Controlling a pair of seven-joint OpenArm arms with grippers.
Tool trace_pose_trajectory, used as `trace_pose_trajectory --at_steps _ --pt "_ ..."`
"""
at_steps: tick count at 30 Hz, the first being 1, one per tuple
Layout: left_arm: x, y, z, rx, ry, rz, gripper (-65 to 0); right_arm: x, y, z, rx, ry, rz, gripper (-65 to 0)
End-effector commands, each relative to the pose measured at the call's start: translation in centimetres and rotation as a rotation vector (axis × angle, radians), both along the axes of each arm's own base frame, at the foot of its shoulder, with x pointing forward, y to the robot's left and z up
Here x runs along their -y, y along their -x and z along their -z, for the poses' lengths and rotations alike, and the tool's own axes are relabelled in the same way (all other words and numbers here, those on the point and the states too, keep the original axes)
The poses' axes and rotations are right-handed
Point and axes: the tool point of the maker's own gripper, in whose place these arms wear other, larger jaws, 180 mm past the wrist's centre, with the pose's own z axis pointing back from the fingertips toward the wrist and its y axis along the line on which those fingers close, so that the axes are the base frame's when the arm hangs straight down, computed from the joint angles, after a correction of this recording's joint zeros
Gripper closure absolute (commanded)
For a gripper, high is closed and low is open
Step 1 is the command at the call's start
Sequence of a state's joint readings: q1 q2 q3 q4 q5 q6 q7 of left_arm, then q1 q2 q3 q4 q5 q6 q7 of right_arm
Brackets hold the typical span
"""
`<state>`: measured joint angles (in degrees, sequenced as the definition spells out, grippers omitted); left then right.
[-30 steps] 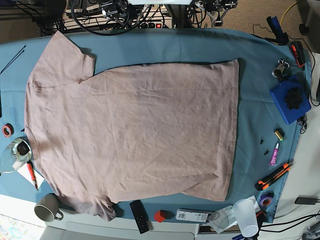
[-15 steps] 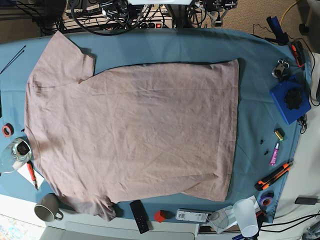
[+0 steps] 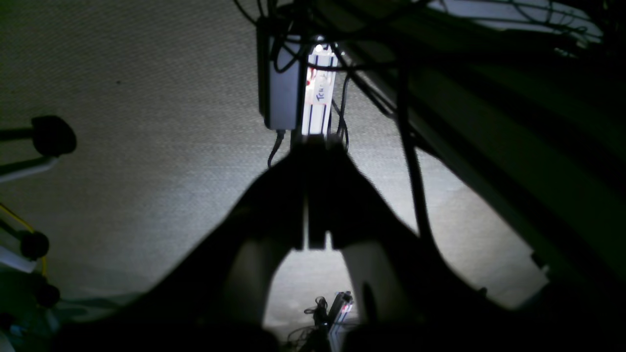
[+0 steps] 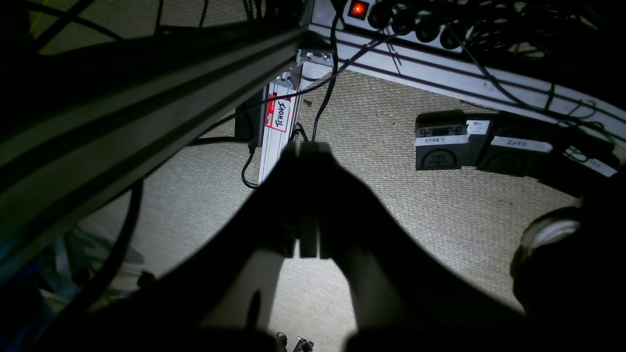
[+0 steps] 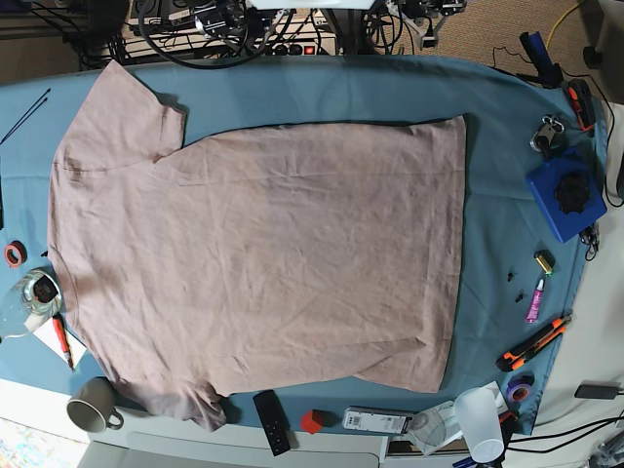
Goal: Fold the T-shirt properly
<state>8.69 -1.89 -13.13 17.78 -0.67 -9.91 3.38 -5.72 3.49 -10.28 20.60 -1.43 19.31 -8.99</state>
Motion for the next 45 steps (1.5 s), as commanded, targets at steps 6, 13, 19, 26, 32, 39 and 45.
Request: trace_pose_trajectory --at_steps 6,13,19,26,32,39,45 --pt "-1.6 1.7 -0.2 -0.009 -0.024 0.005 0.0 0.2 1.0 0.0 -0.021 -0.002 0.005 0.0" --pt "-4.4 4.3 -0.9 0.004 -0.074 0.020 0.0 2.6 3.4 -0.3 -0.040 0.035 -0.008 0.0" --pt "-6.8 5.7 -2.5 0.046 -0.113 0.023 0.0 6.7 4.5 -1.9 -0.025 0.097 -0.049 0.0" --pt "-7.8 6.7 -5.7 0.099 -0.127 -0.002 0.0 10.8 6.4 -6.0 -0.008 0.126 -0.051 0.0" --pt "-7.8 6.5 -10.1 0.172 -0.130 0.022 0.0 12.2 7.2 -11.4 0.077 0.141 -0.092 0.0" --pt "-7.1 4.3 -16.3 0.298 -0.114 0.028 0.0 13.6 4.6 -18.4 0.145 0.129 0.082 0.0" --pt "-6.2 1.9 -21.4 0.391 -0.110 0.074 0.0 15.7 1.4 -24.2 0.206 0.170 0.131 0.0"
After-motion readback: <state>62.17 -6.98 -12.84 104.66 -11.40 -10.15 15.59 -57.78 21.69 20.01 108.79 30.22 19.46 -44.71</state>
